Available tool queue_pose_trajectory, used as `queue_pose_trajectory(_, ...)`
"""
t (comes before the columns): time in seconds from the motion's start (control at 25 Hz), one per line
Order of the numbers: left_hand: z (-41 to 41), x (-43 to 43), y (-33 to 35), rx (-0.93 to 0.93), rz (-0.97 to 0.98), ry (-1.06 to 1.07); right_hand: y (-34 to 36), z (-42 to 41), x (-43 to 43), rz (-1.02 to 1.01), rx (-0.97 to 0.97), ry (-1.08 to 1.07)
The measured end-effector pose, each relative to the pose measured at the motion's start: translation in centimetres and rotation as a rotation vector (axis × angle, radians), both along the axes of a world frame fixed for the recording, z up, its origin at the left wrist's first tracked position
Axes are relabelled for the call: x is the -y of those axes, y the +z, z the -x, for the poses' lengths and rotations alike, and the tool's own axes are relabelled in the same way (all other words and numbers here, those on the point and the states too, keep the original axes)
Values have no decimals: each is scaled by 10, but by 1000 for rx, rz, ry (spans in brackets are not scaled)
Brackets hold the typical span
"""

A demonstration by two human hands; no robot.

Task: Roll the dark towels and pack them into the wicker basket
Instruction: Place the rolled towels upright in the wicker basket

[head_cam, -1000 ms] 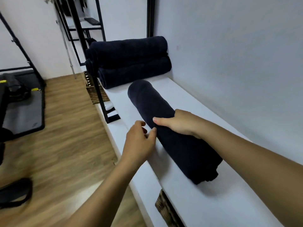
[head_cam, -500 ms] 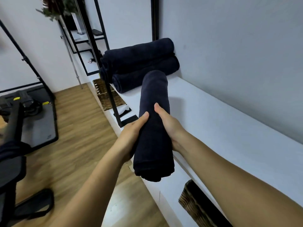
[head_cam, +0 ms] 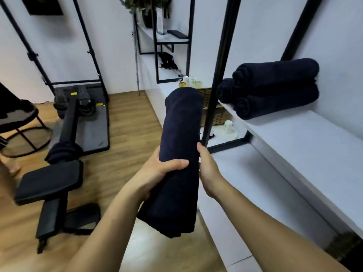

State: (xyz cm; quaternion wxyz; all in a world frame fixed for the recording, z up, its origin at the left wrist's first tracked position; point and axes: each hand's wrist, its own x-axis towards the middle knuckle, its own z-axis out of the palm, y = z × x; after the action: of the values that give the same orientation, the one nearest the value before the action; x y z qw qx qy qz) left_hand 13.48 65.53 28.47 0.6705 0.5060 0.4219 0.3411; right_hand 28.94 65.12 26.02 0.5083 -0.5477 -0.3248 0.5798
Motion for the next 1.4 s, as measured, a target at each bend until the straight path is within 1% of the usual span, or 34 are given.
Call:
queue_pose_trajectory(0.04,12,-5,-3,-198,-98,87,2,11,-16,7,60,-34)
queue_pose_trajectory(0.08,20,-8,-6,-482,-219,154,5,23,-29,13,78,-33)
queue_pose_trajectory(0.16,34,-13,-17,-1071,-482,183,6,59,-59,55,73,26)
queue_pose_trajectory(0.2,36,-14,-21,-1220,-564,163,0,73,-72,79,64,4)
queue_pose_trajectory(0.24,39,-18,-25,-1262,-616,158,-10,85,-86,95,31,-36)
queue_pose_trajectory(0.28,47,-26,-30,-1270,-622,140,-19,93,-101,112,-26,-62)
queue_pose_trajectory(0.32,59,-39,-35,-1193,-585,124,-28,97,-117,128,-103,-62)
queue_pose_trajectory(0.36,75,-51,-33,-1050,-468,94,-34,99,-132,151,-185,-38)
queue_pose_trajectory(0.44,111,-93,-40,-611,-144,36,-44,100,-164,191,-317,53)
queue_pose_trajectory(0.52,133,-136,-42,-268,178,51,-56,101,-202,192,-410,103)
queue_pose_trajectory(0.64,130,-190,-64,269,526,218,-64,103,-253,162,-476,99)
queue_pose_trajectory(0.68,122,-204,-69,417,592,242,-65,102,-269,151,-506,94)
queue_pose_trajectory(0.72,113,-215,-72,508,606,262,-65,102,-284,148,-539,91)
queue_pose_trajectory(0.76,107,-230,-72,510,595,279,-64,98,-305,151,-554,90)
queue_pose_trajectory(0.8,105,-254,-75,460,594,278,-64,93,-327,156,-549,89)
queue_pose_trajectory(0.88,103,-297,-64,309,626,198,-61,84,-371,175,-519,36)
queue_pose_trajectory(0.96,105,-345,-56,106,578,93,-57,74,-413,217,-483,-16)
queue_pose_trajectory(1.04,102,-392,-56,-139,395,8,-58,64,-451,241,-440,-23)
queue_pose_trajectory(1.12,93,-437,-59,-304,263,-50,-64,54,-486,262,-338,-36)
queue_pose_trajectory(1.28,86,-544,-79,-462,73,-200,-86,38,-557,269,-162,-106)
queue_pose_trajectory(1.4,75,-611,-81,-542,-78,-308,-89,31,-595,335,-112,-89)
